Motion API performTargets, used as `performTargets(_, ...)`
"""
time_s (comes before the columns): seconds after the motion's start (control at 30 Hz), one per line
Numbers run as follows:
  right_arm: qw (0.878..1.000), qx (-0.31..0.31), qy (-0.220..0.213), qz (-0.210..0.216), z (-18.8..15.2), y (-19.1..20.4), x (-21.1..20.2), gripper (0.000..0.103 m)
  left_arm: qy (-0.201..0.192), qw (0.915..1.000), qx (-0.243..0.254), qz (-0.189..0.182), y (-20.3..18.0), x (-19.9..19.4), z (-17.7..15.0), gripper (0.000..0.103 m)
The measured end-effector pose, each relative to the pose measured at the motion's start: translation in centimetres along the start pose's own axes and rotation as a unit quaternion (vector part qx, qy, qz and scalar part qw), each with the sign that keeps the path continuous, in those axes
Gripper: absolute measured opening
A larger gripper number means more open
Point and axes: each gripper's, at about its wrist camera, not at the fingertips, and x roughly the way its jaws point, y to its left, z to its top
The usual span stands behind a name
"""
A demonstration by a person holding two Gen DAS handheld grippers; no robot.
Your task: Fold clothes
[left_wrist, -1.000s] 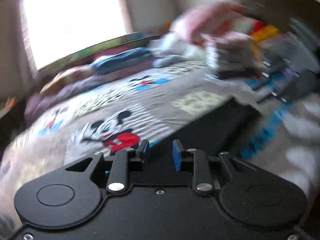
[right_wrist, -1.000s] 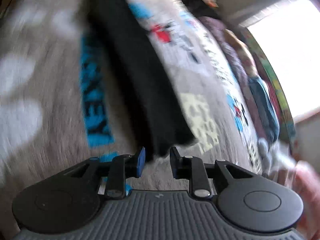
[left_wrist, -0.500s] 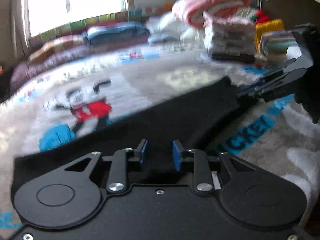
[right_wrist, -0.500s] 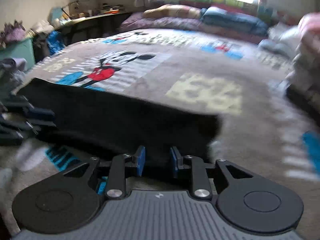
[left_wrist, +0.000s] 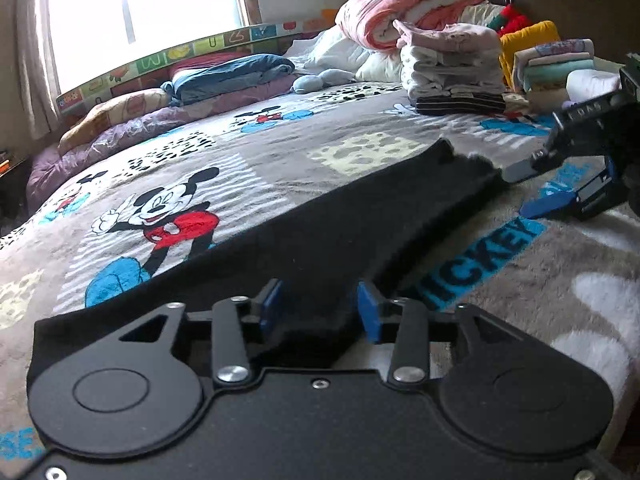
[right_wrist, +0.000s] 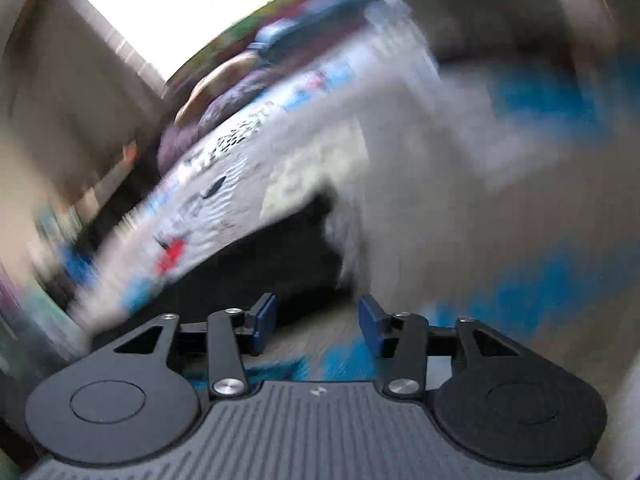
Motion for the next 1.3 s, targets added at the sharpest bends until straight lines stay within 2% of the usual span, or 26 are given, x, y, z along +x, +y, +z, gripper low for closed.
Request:
performTargets(0.07,0.996,0.085,0.003,0.034,-1.7,-1.0,0.7,0.053,0.001,1.0000,-0.007,-0.002,0.2,-0.1,-0.1,0.041)
performTargets(0.13,0.991,0.122,-0.008,0.045,-2.6,-0.8,1.2,0.066,0.003,0.9999,-0.016,-0.004,0.4,0.0,-0.2,0.041)
performTargets(0.2,0.987,0.155,-0.025,0.043,-2.7,-0.5,2.0,0.073,0.003,0.9997,-0.025,-0.005,0.6,0.1,-0.3,0.042)
performTargets(0.33,0.975,0.213,-0.066,0.018,-2.2,-0.1,2.9,0.074,0.002,0.9991,-0.042,-0.011,1.2,0.2,-0.4,0.042)
performTargets(0.5,0.968,0.226,-0.109,-0.018,-1.6,0.7,4.3,0.074,0.003,0.9986,-0.051,-0.017,1.5,0.0,-0.6,0.044)
performTargets(0.7,0.962,0.228,-0.149,-0.004,-2.2,0.1,4.5,0.070,0.002,0.9973,-0.069,-0.024,2.2,0.0,-1.0,0.046)
performTargets(0.77,0.962,0.220,-0.161,0.008,-2.5,-0.2,4.5,0.065,0.003,0.9971,-0.071,-0.026,2.3,0.2,-1.0,0.046)
performTargets(0.8,0.963,0.213,-0.165,0.006,-2.7,-0.2,4.4,0.060,0.004,0.9971,-0.071,-0.027,2.3,0.2,-1.0,0.047)
performTargets(1.0,0.965,0.190,-0.180,0.003,-3.2,0.9,5.2,0.059,0.009,0.9972,-0.068,-0.029,2.1,0.5,-0.9,0.048)
performTargets(1.07,0.966,0.191,-0.176,0.000,-2.9,0.9,5.6,0.043,0.010,0.9974,-0.065,-0.030,1.9,0.5,-1.0,0.049)
performTargets(1.1,0.966,0.196,-0.171,0.002,-2.7,0.5,6.0,0.022,0.011,0.9978,-0.059,-0.028,1.7,0.5,-1.0,0.049)
performTargets(1.13,0.966,0.200,-0.167,0.002,-2.7,0.2,6.2,0.015,0.012,0.9982,-0.053,-0.024,1.5,0.5,-1.0,0.049)
performTargets(1.3,0.966,0.189,-0.172,0.033,-2.1,-0.2,5.2,0.014,0.006,0.9986,-0.043,-0.030,0.4,0.1,-0.7,0.049)
